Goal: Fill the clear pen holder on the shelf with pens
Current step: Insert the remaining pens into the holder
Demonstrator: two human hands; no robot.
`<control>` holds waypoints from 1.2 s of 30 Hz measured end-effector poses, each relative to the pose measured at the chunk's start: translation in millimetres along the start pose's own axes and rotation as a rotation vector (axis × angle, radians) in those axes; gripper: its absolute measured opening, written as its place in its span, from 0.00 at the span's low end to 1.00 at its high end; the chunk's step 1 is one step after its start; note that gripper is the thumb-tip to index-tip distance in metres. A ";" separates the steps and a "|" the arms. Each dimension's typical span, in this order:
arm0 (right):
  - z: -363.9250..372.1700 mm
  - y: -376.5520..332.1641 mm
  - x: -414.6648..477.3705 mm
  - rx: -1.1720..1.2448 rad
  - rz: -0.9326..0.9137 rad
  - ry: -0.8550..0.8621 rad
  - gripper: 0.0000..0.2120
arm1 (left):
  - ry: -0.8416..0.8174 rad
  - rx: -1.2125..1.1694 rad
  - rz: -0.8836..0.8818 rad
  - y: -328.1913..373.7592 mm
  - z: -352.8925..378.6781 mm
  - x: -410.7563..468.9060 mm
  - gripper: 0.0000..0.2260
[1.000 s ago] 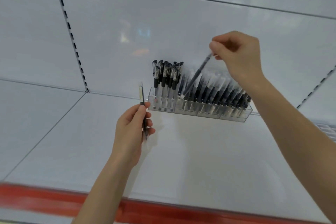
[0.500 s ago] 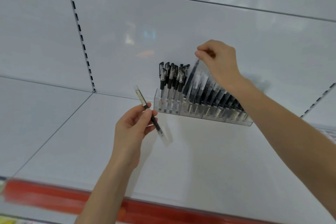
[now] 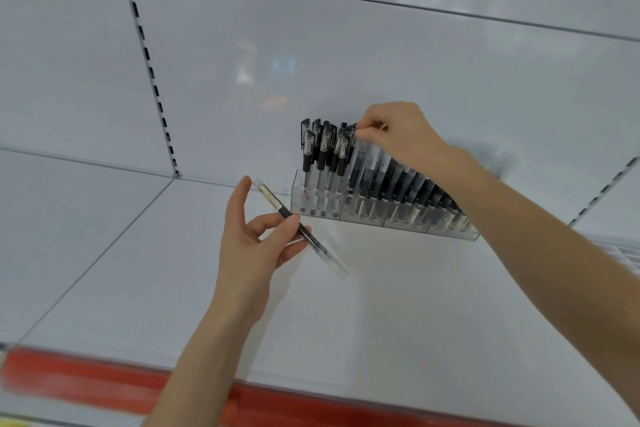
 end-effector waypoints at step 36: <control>-53.1 11.2 -48.5 0.350 0.204 0.370 0.12 | -0.507 1.716 -0.004 -74.2 -2.1 -13.1 0.42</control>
Point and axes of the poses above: each hand's wrist, its own x-axis towards the middle knuckle, its own z-axis out of the palm, y = z × x, the point moved 10 cm from there along x, towards the middle knuckle, and after that the axes turned 13 degrees about -x, right-handed, at the moved point
